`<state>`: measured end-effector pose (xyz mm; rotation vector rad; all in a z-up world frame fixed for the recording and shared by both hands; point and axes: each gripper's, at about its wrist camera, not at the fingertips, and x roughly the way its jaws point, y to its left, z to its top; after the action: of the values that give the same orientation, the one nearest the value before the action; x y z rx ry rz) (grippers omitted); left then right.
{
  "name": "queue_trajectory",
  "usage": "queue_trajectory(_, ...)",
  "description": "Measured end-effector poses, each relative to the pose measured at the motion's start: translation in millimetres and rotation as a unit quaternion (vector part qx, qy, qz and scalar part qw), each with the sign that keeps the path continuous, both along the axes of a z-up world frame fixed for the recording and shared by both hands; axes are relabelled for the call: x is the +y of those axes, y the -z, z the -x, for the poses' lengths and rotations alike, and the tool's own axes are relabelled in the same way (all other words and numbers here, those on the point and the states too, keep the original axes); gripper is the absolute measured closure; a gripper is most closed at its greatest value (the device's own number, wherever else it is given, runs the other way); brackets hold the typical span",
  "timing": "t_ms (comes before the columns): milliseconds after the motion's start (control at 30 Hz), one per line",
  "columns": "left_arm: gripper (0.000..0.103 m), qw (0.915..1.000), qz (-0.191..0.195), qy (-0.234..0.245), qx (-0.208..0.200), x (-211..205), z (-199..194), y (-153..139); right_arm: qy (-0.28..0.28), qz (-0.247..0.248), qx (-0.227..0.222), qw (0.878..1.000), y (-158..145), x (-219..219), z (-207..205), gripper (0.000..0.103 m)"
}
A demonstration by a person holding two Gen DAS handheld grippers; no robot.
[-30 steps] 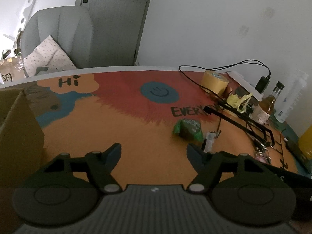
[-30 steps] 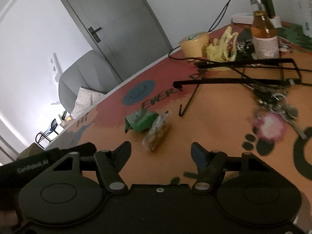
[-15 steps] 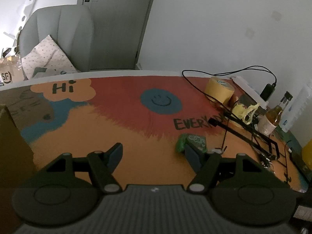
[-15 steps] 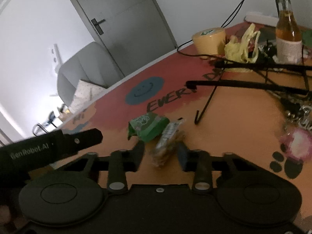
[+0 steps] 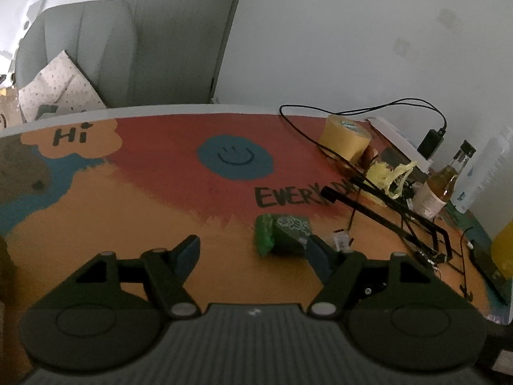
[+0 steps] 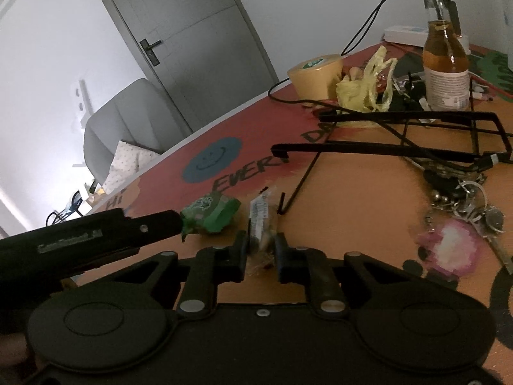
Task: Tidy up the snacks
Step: 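Grasp the green packet with the left tool while the right tool grasps the small white bar, then carry the green packet and white bar over to the box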
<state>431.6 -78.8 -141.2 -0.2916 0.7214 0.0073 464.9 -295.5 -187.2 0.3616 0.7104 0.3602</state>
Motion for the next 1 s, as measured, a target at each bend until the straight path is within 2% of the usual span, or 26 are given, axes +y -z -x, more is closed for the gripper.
queue_trajectory(400, 0.022, 0.9993, 0.024, -0.027, -0.01, -13.3, -13.6, 12.7, -0.001, -0.007, -0.001, 1.0, 1.1, -9.0, -1.1, 0.087)
queue_trajectory(633, 0.024, 0.9993, -0.002, -0.033, -0.019, -26.6, -20.1, 21.4, -0.001, -0.022, -0.001, 1.0, 4.9, -12.8, -2.7, 0.087)
queue_trajectory(733, 0.032, 0.9989, -0.015, -0.036, -0.024, -29.6, -19.8, 22.5, 0.001, -0.022, -0.002, 1.0, 5.3, -11.5, -3.8, 0.087)
queue_trajectory(800, 0.051, 0.9988, -0.016, -0.037, -0.027, -29.3, -19.3, 22.8, 0.002, -0.019, -0.003, 1.0, 5.2, -9.6, -2.9, 0.087)
queue_trajectory(867, 0.062, 0.9988, -0.018, -0.039, -0.025, -27.9, -18.9, 22.8, 0.004, -0.014, -0.005, 1.0, 5.0, -7.5, -2.7, 0.087)
queue_trajectory(1000, 0.065, 0.9989, -0.012, -0.038, -0.023, -22.9, -15.1, 22.1, 0.006, -0.014, -0.004, 1.0, 4.1, -7.0, -1.5, 0.087)
